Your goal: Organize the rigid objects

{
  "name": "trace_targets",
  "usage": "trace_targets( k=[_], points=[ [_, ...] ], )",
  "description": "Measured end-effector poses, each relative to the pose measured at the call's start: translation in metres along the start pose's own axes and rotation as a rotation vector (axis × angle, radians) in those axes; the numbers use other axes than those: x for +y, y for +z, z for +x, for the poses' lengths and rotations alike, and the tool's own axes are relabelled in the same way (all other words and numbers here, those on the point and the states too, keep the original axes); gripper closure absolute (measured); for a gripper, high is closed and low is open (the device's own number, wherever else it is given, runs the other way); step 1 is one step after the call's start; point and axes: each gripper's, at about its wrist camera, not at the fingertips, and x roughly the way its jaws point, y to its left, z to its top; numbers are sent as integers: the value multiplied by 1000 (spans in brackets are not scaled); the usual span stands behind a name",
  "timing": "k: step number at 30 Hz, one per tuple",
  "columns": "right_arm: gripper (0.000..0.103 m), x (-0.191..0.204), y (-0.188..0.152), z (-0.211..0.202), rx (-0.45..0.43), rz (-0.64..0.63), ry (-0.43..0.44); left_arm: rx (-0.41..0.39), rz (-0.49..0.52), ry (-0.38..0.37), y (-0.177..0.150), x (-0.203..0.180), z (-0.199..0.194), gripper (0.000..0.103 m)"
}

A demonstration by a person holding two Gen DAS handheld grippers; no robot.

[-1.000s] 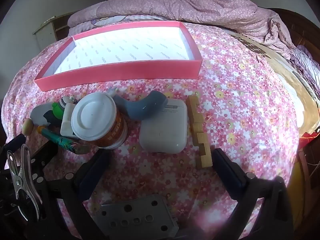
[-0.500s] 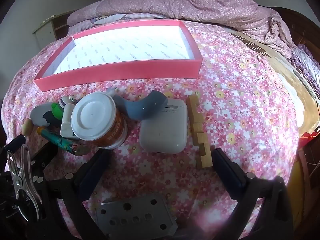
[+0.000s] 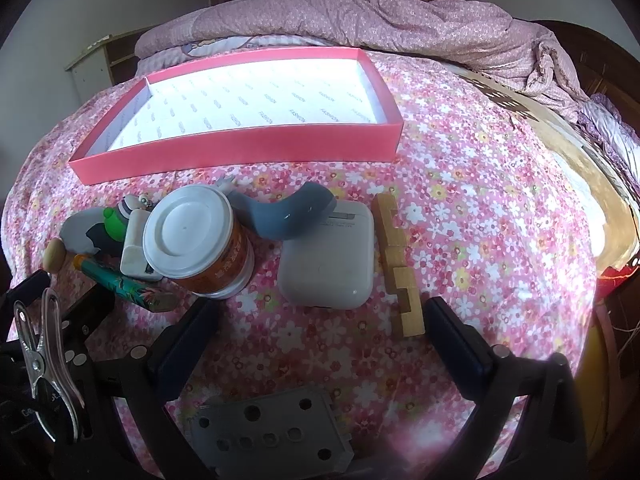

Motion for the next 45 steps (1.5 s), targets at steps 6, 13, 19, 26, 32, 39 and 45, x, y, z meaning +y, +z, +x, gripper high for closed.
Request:
trace_targets(
  k=[6,13,19,26,32,39,45],
  points=[
    [0,0,-1,0,1,0,2,0,-1,2,1,1,0,0],
    [0,-1,-1,0,6,-1,8,-1,1,0,1,1,0,0],
    [0,-1,-1,-1,7,-1,12,18,13,-5,3,0,2,0],
    [0,-2,4,-1,27,-11,29,43,64,-31,7,1,2,1],
    [5,-9,5,-5,52,-59,82,61,120,-83,8,1,-4,3],
    [6,-16,5,-21,40,-75,140,18,148,-126,11,5,-27,3],
    [6,-16,2,-39,22,-102,189,15,136,-136,12,16,-39,3]
  ],
)
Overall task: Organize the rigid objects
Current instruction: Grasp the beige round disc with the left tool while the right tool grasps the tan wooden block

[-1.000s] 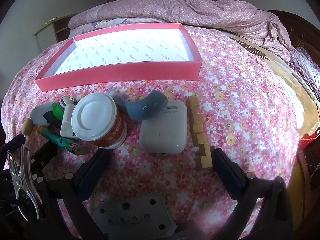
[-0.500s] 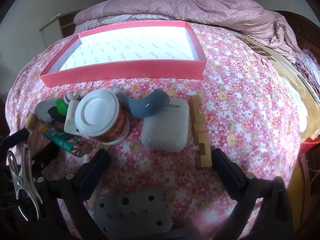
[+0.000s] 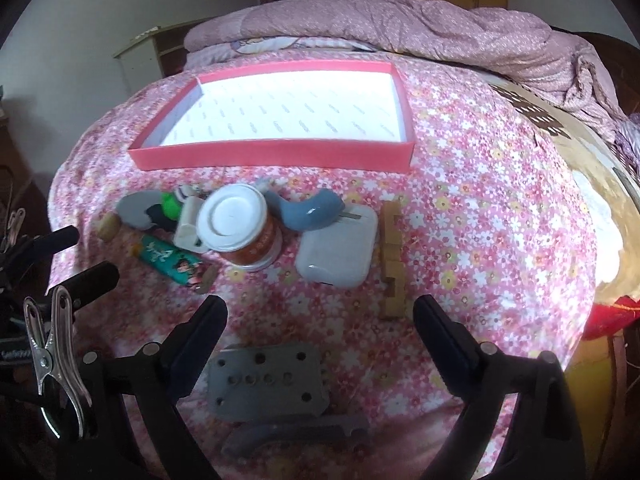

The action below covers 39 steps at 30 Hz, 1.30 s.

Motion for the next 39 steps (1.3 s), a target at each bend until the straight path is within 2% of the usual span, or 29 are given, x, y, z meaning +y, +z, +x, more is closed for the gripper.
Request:
trace_targets(
  k=[12,17,20,24,32,34,38,39],
  points=[
    [6,-2,-11,-17,4,-14,42,5,-58,28,-22,32,-14,5],
    [6,-3,-14,-12,23,-4,54,-9,-79,42,-17,40,-11,17],
    [7,-3,-15,-10,33,1,62,-15,-56,52,-11,38,-5,25],
    [7,-5,-15,-8,40,10,65,-24,-16,69,-4,33,5,41],
    [7,-10,-14,-4,47,30,67,2,-16,53,4,34,32,61],
    [7,-12,-13,-2,49,36,67,0,-32,41,4,37,34,70],
    [8,-18,-13,2,56,52,59,-4,-30,18,2,37,31,70],
    [12,-20,-13,3,56,58,55,-3,-30,9,1,36,30,70]
  ],
)
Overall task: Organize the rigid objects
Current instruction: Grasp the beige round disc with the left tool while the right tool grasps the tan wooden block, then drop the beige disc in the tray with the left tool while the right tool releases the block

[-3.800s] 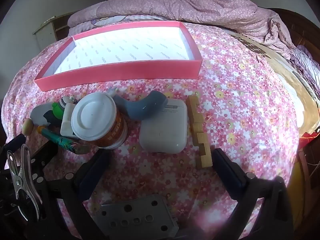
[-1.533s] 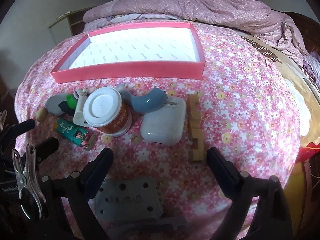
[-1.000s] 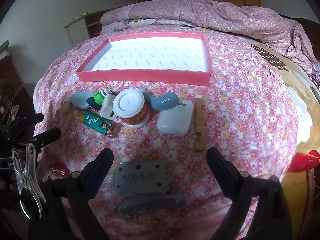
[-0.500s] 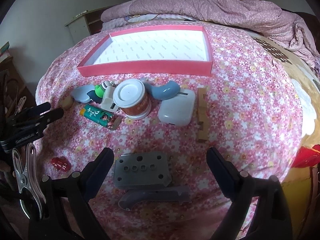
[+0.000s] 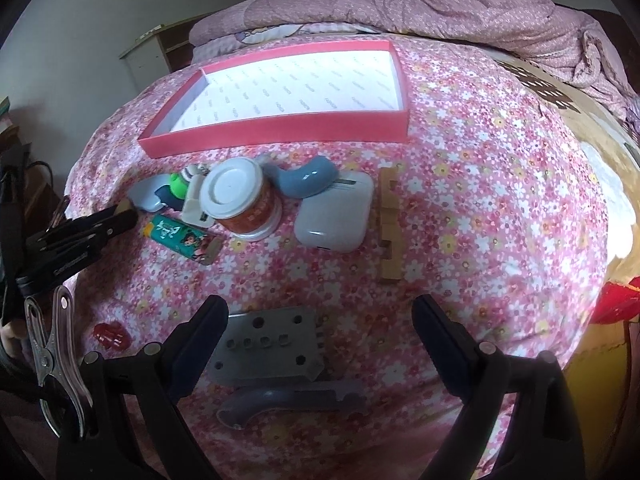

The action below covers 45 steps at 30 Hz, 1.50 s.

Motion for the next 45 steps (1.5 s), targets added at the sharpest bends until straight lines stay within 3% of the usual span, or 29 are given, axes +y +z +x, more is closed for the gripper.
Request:
trace_targets(
  k=[6,13,21,26,35,45],
  points=[
    [19,-4,7,6,6,19,-11,3,1,-31,-10,-7,-6,70],
    [28,-5,19,2,-45,-18,-35,4,-1,-33,-10,-9,-7,70],
    [63,-26,16,-2,-54,-29,-102,-2,-6,-39,-13,-9,-7,70],
    [77,-32,14,1,-41,-34,-99,-4,-4,-36,-13,-9,-8,70],
    [91,-30,18,15,-47,-64,-96,6,-21,-62,-11,-7,-11,70],
    [91,-42,27,7,-73,-1,-53,-10,-27,-102,7,-6,-22,70]
  ],
)
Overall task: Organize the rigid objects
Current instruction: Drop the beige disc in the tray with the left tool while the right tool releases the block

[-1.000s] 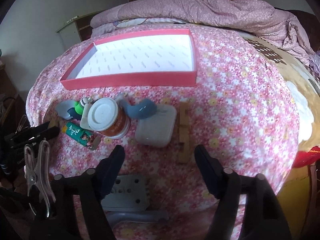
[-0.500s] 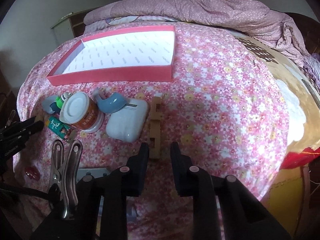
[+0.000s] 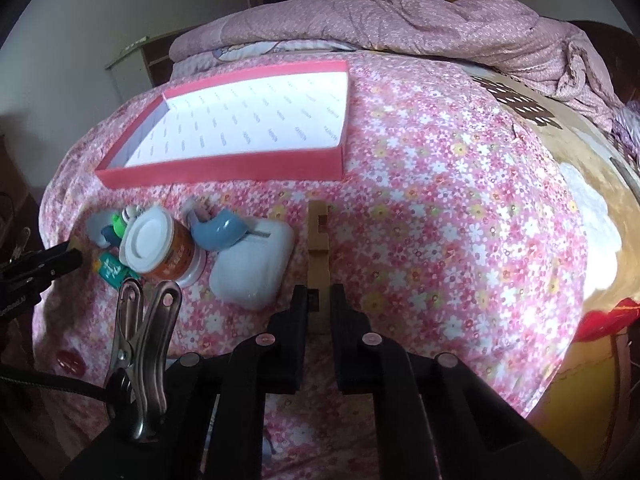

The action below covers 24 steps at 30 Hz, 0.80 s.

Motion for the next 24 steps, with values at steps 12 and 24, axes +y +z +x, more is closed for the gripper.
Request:
trace_targets(
  k=[12,24],
  points=[
    [91,5,22,-7,-35,-17,14,-74,31,35,50,-7,3,70],
    [91,21,69,-1,-67,-82,36,-85,24,78,104,-13,46,70]
  ],
)
